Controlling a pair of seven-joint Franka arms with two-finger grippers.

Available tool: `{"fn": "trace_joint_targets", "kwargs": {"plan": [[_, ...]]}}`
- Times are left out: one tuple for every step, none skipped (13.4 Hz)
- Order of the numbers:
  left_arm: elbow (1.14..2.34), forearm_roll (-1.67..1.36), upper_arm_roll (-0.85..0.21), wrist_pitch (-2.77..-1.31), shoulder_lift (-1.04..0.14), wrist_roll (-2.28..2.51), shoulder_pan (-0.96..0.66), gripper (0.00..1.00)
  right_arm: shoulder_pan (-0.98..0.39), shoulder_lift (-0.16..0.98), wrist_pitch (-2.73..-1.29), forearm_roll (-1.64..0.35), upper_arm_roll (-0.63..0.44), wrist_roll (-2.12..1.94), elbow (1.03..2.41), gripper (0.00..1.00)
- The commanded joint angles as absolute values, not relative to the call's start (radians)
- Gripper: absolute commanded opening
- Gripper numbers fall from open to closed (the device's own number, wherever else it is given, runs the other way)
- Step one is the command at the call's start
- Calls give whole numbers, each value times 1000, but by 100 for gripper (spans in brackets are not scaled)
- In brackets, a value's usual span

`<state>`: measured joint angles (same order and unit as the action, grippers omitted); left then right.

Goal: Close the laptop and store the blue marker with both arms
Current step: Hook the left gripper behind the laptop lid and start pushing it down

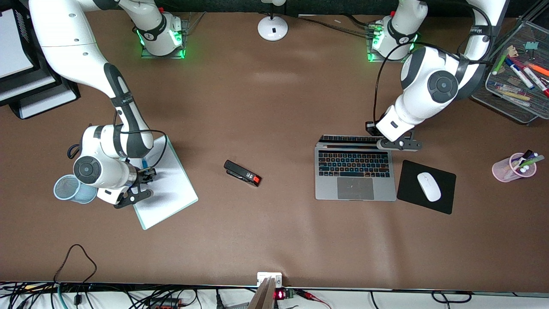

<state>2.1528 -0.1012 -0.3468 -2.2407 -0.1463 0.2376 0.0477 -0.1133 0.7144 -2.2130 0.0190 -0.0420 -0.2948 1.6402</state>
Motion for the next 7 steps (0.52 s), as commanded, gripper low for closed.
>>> {"fn": "trace_joint_targets", "kwargs": {"plan": [[2125, -83, -350, -2284, -199, 222, 52, 2, -110, 707, -2215, 17, -40, -296, 1637, 4], [2125, -83, -350, -2295, -204, 222, 51, 2, -109, 706, -2212, 17, -40, -301, 1622, 4], [2123, -83, -350, -2305, -209, 222, 51, 2, -104, 706, -2204, 17, -41, -304, 1602, 4], [2123, -83, -350, -2313, -210, 222, 52, 2, -104, 700, -2203, 18, -41, -305, 1588, 4], [2123, -83, -350, -2316, -213, 222, 52, 2, -109, 696, -2203, 20, -43, -307, 1572, 4], [2123, -83, -350, -2331, -225, 222, 52, 2, -107, 681, -2201, 24, -43, -311, 1559, 4], [2123, -83, -350, -2348, -229, 222, 52, 2, -107, 672, -2198, 26, -43, -313, 1551, 4]]}}
